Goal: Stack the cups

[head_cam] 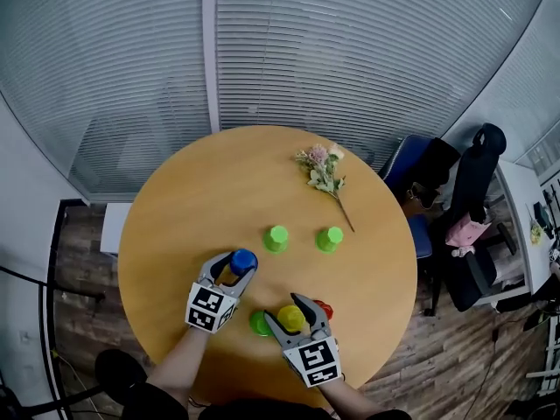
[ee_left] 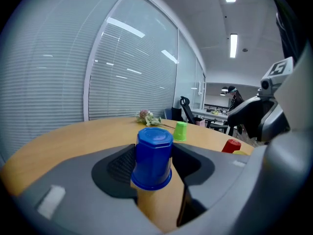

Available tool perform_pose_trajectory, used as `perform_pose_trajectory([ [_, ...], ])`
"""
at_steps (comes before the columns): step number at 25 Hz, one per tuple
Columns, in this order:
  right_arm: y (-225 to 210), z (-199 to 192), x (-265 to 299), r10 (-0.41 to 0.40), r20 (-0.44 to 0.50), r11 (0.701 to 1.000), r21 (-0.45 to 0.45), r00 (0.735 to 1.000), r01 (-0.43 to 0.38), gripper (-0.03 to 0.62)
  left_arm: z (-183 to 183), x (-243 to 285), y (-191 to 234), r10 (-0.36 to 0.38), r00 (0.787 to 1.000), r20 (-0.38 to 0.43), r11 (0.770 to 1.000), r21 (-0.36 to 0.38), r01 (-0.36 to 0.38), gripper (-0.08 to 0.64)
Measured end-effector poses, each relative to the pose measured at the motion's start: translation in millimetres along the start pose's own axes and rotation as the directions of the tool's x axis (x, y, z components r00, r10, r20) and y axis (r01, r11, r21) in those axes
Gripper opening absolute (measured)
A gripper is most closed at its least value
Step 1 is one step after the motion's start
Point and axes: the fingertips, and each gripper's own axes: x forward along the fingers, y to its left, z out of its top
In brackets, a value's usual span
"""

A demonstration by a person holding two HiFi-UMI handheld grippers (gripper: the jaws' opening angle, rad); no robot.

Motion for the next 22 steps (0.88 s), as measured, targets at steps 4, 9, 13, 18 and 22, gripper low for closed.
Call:
perform_pose_trajectory([
  [4, -1, -5, -21, -0.013, 0.013, 1.0, 0.012, 1.0, 0.013, 0.258, 25, -19, -31, -0.035, 0.999, 0.032, 0.999, 0.034, 0.034, 0.238],
  [9, -1, -18, -48, -0.027, 0.021, 0.999, 0.025, 0.999, 0.026, 0.258, 37, -42, -85, -0.109, 0.993, 0.043, 0.993, 0.058, 0.106, 0.238],
  [13, -3, -27, -65, -0.029, 0.019, 0.999, 0.027, 0.999, 0.028, 0.259, 34, -53, -123, -0.154, 0.988, 0.021, 0.986, 0.073, 0.152, 0.238],
  [18, -7, -36, -83, -0.022, 0.019, 0.999, 0.024, 1.0, 0.021, 0.258, 23, -59, -149, -0.154, 0.988, -0.017, 0.985, 0.075, 0.155, 0.238],
  [22, -10, -42, -92, -0.018, 0.017, 1.0, 0.018, 1.0, 0.018, 0.259, 11, -60, -164, -0.15, 0.987, -0.051, 0.985, 0.076, 0.154, 0.238],
])
